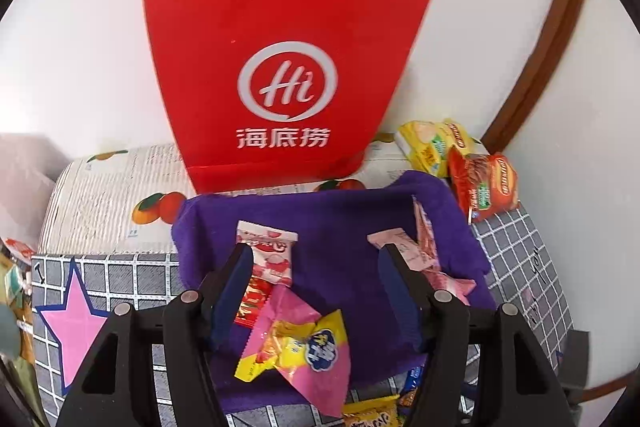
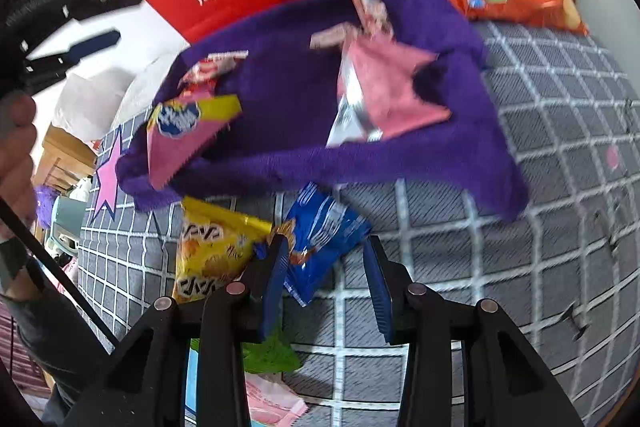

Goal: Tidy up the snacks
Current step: 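Withdraw both tools from the towel toward the snack pile, then grasp the blue cookie packet with the right tool while the left tool grasps the yellow chip bag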

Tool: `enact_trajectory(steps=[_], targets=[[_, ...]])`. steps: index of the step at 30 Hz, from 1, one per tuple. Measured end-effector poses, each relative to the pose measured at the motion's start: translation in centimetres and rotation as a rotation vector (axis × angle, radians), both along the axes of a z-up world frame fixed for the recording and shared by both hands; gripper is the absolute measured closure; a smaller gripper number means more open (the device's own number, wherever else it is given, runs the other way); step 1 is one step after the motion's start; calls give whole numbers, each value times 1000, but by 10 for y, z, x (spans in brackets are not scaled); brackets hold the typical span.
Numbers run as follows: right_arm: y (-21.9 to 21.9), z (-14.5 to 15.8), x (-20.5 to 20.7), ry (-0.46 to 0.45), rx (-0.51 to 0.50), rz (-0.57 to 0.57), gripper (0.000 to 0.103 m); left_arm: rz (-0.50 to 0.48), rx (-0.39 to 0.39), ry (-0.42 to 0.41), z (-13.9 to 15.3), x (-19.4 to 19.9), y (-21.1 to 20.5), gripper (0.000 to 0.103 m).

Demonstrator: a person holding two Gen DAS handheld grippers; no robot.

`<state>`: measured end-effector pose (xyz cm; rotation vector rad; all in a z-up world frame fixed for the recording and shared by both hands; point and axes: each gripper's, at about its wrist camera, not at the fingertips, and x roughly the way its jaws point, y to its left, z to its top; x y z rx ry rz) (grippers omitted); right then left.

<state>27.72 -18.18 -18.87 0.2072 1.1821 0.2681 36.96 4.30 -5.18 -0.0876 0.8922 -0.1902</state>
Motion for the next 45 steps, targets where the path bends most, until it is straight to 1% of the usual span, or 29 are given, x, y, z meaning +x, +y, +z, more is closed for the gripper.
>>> enact_trajectory(steps=[3,6,9,10,12,14,16,17,18,19,20,21,25,29,32,35,37,40,41,44,45], targets=[[8,-7,1,19,14,-12,63,-17,-3,-8,4,-3,-2,40],[14,-15,3,30,19,-64,63,-28,-19,-17,10,-6,0,40],[22,-20,6,21,-19,-104,61,-30,-38,-24,14,-8,4,39],[26,-19,5,9,-48,-109,60,-31,-42,-19,14,-8,4,39],[35,-19,7,-1,-89,-106,52,-29,-48,-20,16,-9,6,38],[45,-19,7,-18,-141,-102,47,-31,-51,-20,17,-10,6,38],[59,-20,6,-49,-234,-88,47,-32,-50,-25,19,-12,5,38],[63,-21,5,-69,-268,-94,48,-32,-51,-27,19,-12,5,38],[63,-21,4,-86,-280,-102,49,-33,-52,-29,21,-13,6,38],[61,-21,3,-95,-282,-103,52,-34,-53,-32,21,-14,6,38],[57,-20,1,-102,-291,-108,60,-34,-54,-34,22,-14,6,38],[51,-20,0,-106,-282,-103,62,-32,-53,-36,23,-15,6,38],[22,-11,-15,-114,-192,-110,63,-29,-49,-37,24,-16,5,38],[-12,5,-37,-141,-141,-123,63,-34,-32,-50,27,-19,1,38],[-35,13,-56,-155,-152,-113,62,-30,-25,-60,29,-23,-1,38],[-45,12,-71,-163,-202,-86,62,-48,-26,-64,32,-27,-7,38],[-47,4,-76,-146,-223,-81,62,-71,-15,-77,36,-31,-13,38],[-59,-9,-80,-123,-182,-93,62,-67,11,-79,42,-36,-23,38],[-60,-13,-80,-117,-189,-95,62,-70,28,-72,43,-38,-27,38],[-56,-18,-87,-185,-215,-90,62,-88,36,-62,44,-55,-34,38],[-54,-18,-88,-199,-224,-91,61,-91,56,-71,43,-64,-36,38]])
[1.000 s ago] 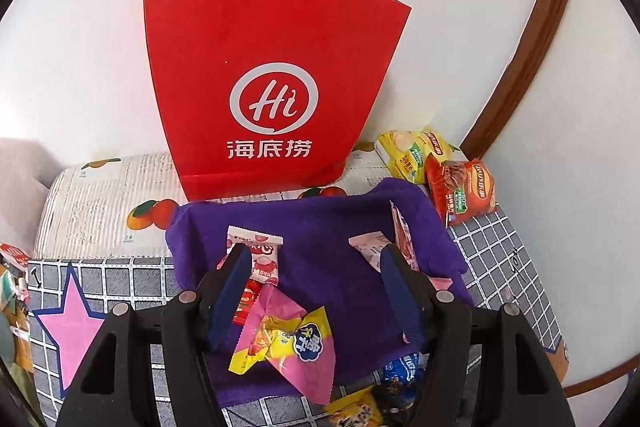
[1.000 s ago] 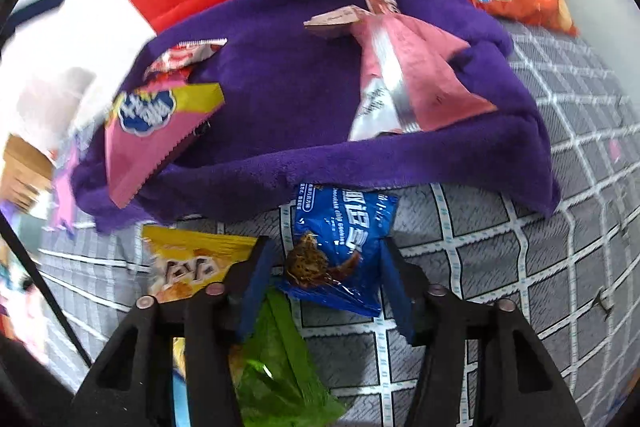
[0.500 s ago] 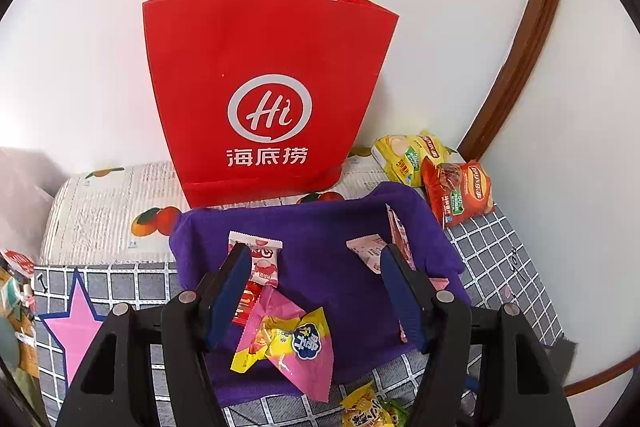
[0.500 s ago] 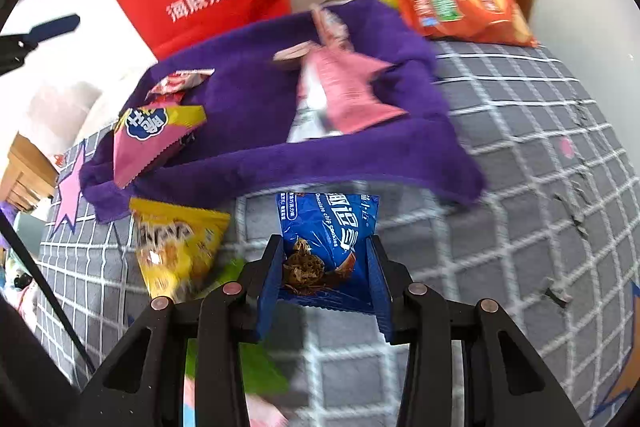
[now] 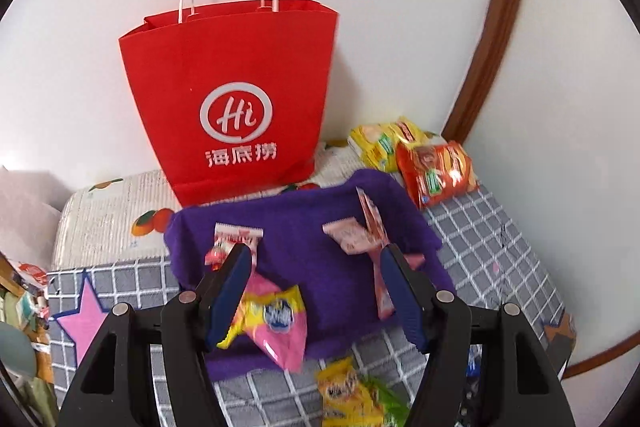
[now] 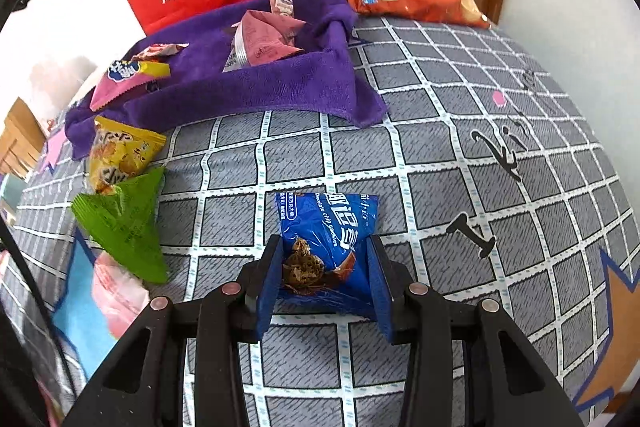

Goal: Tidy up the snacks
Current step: 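Grasp the blue cookie packet with the right tool while the left tool grasps the yellow chip bag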

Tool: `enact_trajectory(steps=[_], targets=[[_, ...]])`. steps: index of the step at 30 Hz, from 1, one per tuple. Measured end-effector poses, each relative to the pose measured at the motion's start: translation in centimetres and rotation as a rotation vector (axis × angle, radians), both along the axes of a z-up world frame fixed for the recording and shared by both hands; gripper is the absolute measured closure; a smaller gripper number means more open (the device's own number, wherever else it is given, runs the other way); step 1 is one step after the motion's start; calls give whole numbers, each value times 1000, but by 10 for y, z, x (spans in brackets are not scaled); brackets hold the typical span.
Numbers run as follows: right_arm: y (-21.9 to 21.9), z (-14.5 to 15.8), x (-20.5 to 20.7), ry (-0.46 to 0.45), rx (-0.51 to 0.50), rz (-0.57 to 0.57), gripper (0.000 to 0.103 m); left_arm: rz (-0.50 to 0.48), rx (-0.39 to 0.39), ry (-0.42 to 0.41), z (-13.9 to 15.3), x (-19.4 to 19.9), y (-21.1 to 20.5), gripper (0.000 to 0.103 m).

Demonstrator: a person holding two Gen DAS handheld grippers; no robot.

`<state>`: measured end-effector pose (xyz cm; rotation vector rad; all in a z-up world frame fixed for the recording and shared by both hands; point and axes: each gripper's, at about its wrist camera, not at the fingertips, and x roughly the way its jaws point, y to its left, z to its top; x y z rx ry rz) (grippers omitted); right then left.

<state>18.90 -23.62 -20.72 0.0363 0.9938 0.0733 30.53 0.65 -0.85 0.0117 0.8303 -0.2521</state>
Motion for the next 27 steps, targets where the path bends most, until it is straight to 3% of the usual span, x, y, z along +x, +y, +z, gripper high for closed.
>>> enact_trajectory(steps=[2,7,14,19,24,27], targets=[[2,-3,-2,-56,-20,-6,61,3,22,-18,-5,-15,-1,33],[-5,-9,-5,-133,5,-21,60,21,-27,64,-40,-39,6,32],[-14,-9,1,-135,81,-21,58,14,-82,168,-99,-62,3,32],[4,-10,5,-127,-47,-6,57,34,-85,201,-126,-63,-5,32],[-9,-10,4,-132,36,-8,56,32,-75,251,-149,-57,-12,32],[-7,-11,4,-131,21,-7,56,19,-48,271,-159,-55,-19,32]])
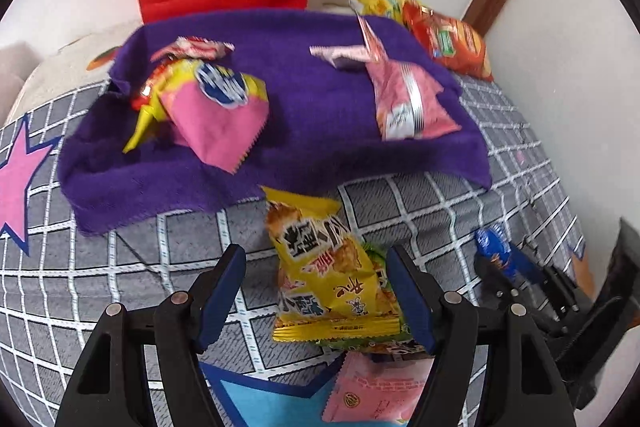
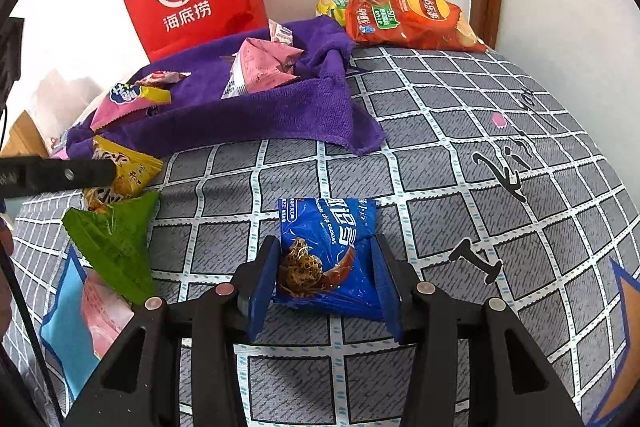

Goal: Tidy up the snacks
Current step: 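Grasp the blue cookie packet with the right tool while the left tool grasps the yellow chip bag, then carry both packets over the purple towel and open the right tool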

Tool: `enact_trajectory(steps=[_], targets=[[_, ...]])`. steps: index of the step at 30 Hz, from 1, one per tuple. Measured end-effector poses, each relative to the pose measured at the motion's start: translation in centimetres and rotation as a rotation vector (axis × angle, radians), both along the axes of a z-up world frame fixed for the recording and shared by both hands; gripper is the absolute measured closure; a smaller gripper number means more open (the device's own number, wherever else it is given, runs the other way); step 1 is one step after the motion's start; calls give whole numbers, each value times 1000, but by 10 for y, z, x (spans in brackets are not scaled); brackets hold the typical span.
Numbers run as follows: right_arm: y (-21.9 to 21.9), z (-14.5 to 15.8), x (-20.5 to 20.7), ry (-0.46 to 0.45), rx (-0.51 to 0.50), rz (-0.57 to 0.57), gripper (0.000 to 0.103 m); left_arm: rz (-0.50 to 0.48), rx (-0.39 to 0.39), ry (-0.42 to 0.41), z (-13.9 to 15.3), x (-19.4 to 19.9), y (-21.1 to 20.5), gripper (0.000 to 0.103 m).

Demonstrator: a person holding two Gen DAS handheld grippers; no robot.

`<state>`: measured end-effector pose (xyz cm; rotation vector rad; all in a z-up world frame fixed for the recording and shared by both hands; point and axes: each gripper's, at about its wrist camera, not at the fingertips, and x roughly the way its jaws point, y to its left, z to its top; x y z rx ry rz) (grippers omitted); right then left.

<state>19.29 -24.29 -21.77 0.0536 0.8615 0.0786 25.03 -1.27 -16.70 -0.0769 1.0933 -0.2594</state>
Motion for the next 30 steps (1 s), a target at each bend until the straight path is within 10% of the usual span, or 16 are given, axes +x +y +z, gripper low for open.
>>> enact_trajectory(steps=[9,30], targets=[[-1,-1,0,-1,4,6,55,0,-55,21,-8,3,1,60],[-8,20,0,14,133,-15,61,11,-75,-139,67,-36,46,61]])
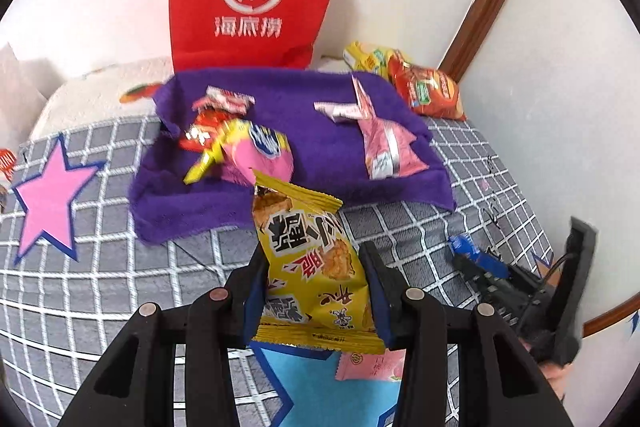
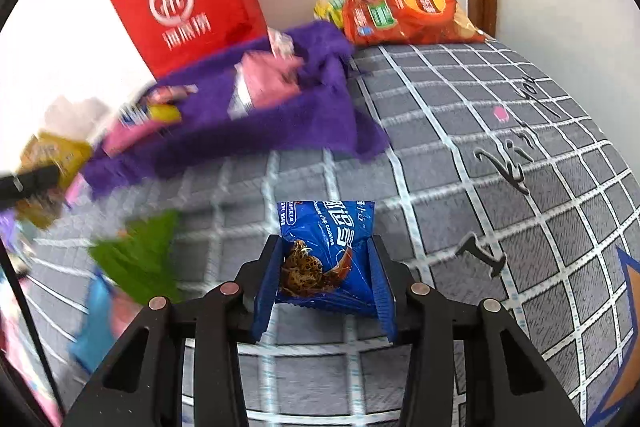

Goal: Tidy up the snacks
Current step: 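Carry both packets over the purple towel and open the right tool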

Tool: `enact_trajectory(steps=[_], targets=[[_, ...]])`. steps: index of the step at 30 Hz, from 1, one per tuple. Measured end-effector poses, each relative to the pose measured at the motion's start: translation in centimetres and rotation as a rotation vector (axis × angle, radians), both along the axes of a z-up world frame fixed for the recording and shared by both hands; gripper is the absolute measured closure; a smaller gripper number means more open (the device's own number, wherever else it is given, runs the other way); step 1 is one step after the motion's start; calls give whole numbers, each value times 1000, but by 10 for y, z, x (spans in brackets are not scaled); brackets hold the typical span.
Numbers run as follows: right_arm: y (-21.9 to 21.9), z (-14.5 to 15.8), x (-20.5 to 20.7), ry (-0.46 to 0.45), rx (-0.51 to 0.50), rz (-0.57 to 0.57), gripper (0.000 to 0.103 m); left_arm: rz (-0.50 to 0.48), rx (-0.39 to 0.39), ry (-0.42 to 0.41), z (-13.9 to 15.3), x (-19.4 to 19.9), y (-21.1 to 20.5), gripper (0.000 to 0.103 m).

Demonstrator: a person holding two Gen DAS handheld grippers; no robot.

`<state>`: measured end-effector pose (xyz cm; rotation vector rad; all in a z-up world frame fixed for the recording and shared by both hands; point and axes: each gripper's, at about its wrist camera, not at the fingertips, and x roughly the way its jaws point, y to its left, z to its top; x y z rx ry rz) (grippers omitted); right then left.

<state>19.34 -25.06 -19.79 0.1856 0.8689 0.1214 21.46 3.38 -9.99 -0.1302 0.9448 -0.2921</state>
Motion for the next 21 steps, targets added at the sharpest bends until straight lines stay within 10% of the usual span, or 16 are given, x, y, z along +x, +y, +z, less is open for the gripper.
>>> enact_trajectory(steps=[11,21], targets=[[33,138,50,-146,33,65,61,85,-3,-88,62,34,30,61],[69,172,112,-143,51,128,61,183,5,-148,91,82,50,61]])
